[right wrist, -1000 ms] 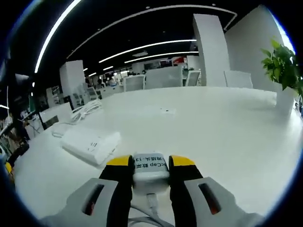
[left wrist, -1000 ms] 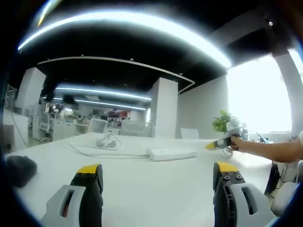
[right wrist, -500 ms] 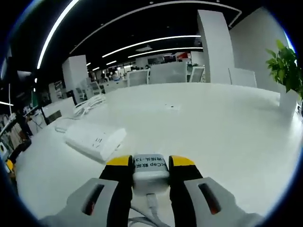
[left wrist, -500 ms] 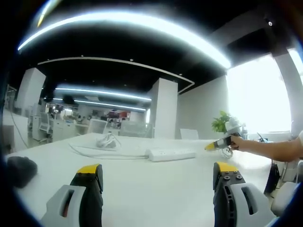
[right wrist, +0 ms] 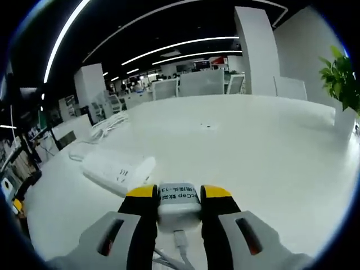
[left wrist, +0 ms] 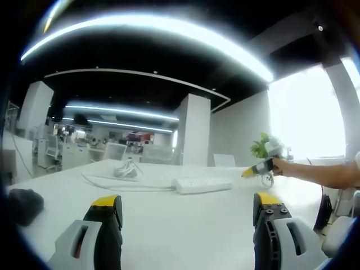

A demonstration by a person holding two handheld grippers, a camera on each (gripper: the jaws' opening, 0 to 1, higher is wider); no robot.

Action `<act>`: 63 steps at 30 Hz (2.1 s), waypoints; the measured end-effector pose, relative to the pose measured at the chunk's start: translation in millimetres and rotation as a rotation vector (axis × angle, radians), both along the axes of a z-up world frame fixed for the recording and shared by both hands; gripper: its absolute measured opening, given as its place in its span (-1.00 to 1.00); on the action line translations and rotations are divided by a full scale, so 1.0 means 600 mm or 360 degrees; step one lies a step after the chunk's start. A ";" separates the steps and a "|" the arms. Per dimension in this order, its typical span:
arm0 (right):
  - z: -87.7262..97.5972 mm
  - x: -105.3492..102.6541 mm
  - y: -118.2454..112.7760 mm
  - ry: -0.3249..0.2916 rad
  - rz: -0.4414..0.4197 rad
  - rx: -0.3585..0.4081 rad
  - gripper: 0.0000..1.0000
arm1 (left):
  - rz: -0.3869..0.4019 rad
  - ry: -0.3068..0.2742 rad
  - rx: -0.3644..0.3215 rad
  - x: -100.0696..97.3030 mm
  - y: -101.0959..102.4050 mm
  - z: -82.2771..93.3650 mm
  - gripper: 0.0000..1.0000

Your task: Straighten the power strip on the desk, plug the charger into it

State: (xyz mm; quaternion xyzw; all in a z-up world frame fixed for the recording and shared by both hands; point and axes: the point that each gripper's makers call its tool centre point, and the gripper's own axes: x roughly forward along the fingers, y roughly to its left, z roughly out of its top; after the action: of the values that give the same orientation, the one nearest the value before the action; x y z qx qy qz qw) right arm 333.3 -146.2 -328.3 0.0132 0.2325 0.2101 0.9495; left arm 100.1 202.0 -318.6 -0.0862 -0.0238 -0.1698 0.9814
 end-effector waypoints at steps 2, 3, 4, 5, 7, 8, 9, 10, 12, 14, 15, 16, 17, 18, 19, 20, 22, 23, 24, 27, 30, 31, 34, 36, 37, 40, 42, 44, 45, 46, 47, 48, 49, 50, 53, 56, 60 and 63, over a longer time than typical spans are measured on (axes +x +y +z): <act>0.002 -0.002 0.001 0.0021 0.0000 -0.0004 -0.46 | -0.0009 0.0000 0.0000 0.000 -0.002 0.000 0.99; 0.004 0.000 0.002 0.0027 0.0000 -0.0006 -0.45 | -0.0012 -0.0001 0.0000 0.000 -0.003 0.001 0.99; 0.003 -0.003 0.003 0.0032 0.0000 -0.0010 -0.45 | -0.0016 -0.0002 0.0002 0.000 -0.004 0.001 0.99; 0.002 -0.007 0.003 0.0041 -0.0004 -0.0016 -0.45 | -0.0019 -0.0002 0.0003 -0.001 -0.005 0.001 0.99; 0.001 -0.008 0.005 0.0050 -0.0007 -0.0021 -0.45 | -0.0020 -0.0002 0.0009 -0.002 -0.005 0.000 0.99; 0.002 -0.008 0.007 0.0060 -0.0006 -0.0019 -0.45 | -0.0019 0.0000 0.0013 -0.002 -0.004 0.000 0.99; 0.003 -0.008 0.010 0.0064 -0.0005 -0.0019 -0.45 | -0.0019 0.0002 0.0014 -0.003 -0.004 -0.001 0.99; 0.003 -0.008 0.013 0.0067 -0.0004 -0.0023 -0.45 | -0.0020 0.0001 0.0014 -0.003 -0.003 -0.001 0.99; 0.004 -0.006 0.019 0.0063 -0.0004 -0.0049 -0.45 | -0.0019 -0.0001 0.0013 -0.004 -0.002 0.000 0.99; 0.006 0.001 0.022 0.0086 -0.0006 -0.0059 -0.45 | -0.0020 -0.0006 0.0015 -0.005 -0.002 0.002 0.99; 0.008 0.003 0.027 0.0102 -0.0001 -0.0063 -0.45 | -0.0021 -0.0008 0.0014 -0.006 -0.003 0.002 0.99; 0.012 0.006 0.031 0.0117 0.0005 -0.0067 -0.45 | -0.0021 -0.0011 0.0015 -0.007 -0.003 0.003 0.99; 0.015 0.009 0.033 0.0126 0.0010 -0.0072 -0.45 | -0.0020 -0.0012 0.0014 -0.007 -0.003 0.003 0.99; 0.017 0.007 0.040 0.0156 0.0017 -0.0086 -0.45 | -0.0021 -0.0010 0.0011 -0.007 -0.003 0.002 0.99; 0.019 0.006 0.045 0.0167 0.0019 -0.0104 -0.45 | -0.0022 -0.0008 0.0009 -0.007 -0.003 0.002 0.99; 0.022 0.005 0.048 0.0176 0.0016 -0.0134 -0.45 | -0.0024 -0.0007 0.0009 -0.007 -0.003 0.001 0.99; 0.026 0.007 0.053 0.0199 0.0014 -0.0182 -0.45 | -0.0028 -0.0008 0.0012 -0.008 -0.004 0.001 0.99; 0.029 0.010 0.056 0.0207 0.0012 -0.0186 -0.46 | -0.0029 -0.0010 0.0010 -0.009 -0.004 0.002 0.99; 0.031 0.012 0.058 0.0222 0.0012 -0.0188 -0.46 | -0.0030 -0.0014 0.0008 -0.010 -0.003 0.003 0.99; 0.031 0.021 0.064 0.0291 0.0000 -0.0185 -0.46 | -0.0029 -0.0015 0.0009 -0.011 -0.002 0.004 0.99; 0.025 0.021 0.073 0.0363 -0.0003 -0.0236 -0.46 | -0.0031 -0.0019 0.0008 -0.013 -0.001 0.005 0.99; 0.023 0.020 0.076 0.0384 -0.0001 -0.0240 -0.46 | -0.0031 -0.0020 0.0009 -0.014 -0.001 0.005 0.99; 0.023 0.024 0.087 0.0428 0.0002 -0.0262 -0.46 | -0.0032 -0.0022 0.0011 -0.016 0.000 0.005 0.99; 0.026 0.029 0.093 0.0440 -0.0001 -0.0288 -0.46 | -0.0030 -0.0023 0.0009 -0.017 0.001 0.006 0.99; 0.029 0.029 0.097 0.0440 -0.0002 -0.0295 -0.46 | -0.0029 -0.0022 0.0008 -0.017 0.003 0.006 0.99; 0.033 0.026 0.109 0.0464 -0.0005 -0.0315 -0.46 | -0.0023 -0.0025 0.0011 -0.019 0.006 0.006 0.99; 0.040 0.024 0.113 0.0496 -0.0008 -0.0322 -0.46 | -0.0019 -0.0027 0.0005 -0.020 0.008 0.007 0.99; 0.042 0.023 0.118 0.0516 -0.0008 -0.0332 -0.46 | -0.0018 -0.0029 0.0004 -0.021 0.009 0.008 0.99; 0.043 0.022 0.120 0.0525 -0.0009 -0.0336 -0.46 | -0.0018 -0.0032 0.0005 -0.022 0.009 0.009 0.99; 0.044 0.020 0.122 0.0537 -0.0007 -0.0340 -0.45 | -0.0017 -0.0034 0.0004 -0.023 0.010 0.009 0.99; 0.043 0.017 0.123 0.0564 -0.0005 -0.0340 -0.45 | -0.0017 -0.0035 0.0003 -0.023 0.011 0.010 0.99; 0.039 0.008 0.128 0.0576 -0.0004 -0.0341 -0.45 | -0.0017 -0.0034 0.0003 -0.024 0.011 0.010 0.99; 0.036 -0.002 0.132 0.0583 -0.0004 -0.0344 -0.45 | -0.0017 -0.0035 0.0003 -0.025 0.012 0.010 0.99; 0.039 0.000 0.132 0.0587 -0.0007 -0.0350 -0.45 | -0.0018 -0.0038 0.0004 -0.027 0.012 0.011 0.99; 0.040 -0.003 0.133 0.0611 -0.0003 -0.0360 -0.45 | -0.0013 -0.0035 0.0004 -0.031 0.015 0.010 0.99; 0.040 -0.008 0.131 0.0634 -0.0006 -0.0381 -0.45 | -0.0008 -0.0033 0.0009 -0.033 0.018 0.010 0.99; 0.037 -0.014 0.127 0.0665 -0.0009 -0.0412 -0.45 | 0.0000 -0.0026 0.0012 -0.035 0.023 0.008 0.99; 0.033 -0.021 0.122 0.0699 -0.0013 -0.0433 -0.45 | 0.0015 -0.0009 0.0029 -0.035 0.028 0.004 0.99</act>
State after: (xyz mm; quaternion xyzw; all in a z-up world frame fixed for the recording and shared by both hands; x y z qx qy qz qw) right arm 320.7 -73.0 -308.4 -0.0684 0.4592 0.1652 0.8701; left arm 79.1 219.1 -316.0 -0.0766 -0.0256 -0.1656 0.9829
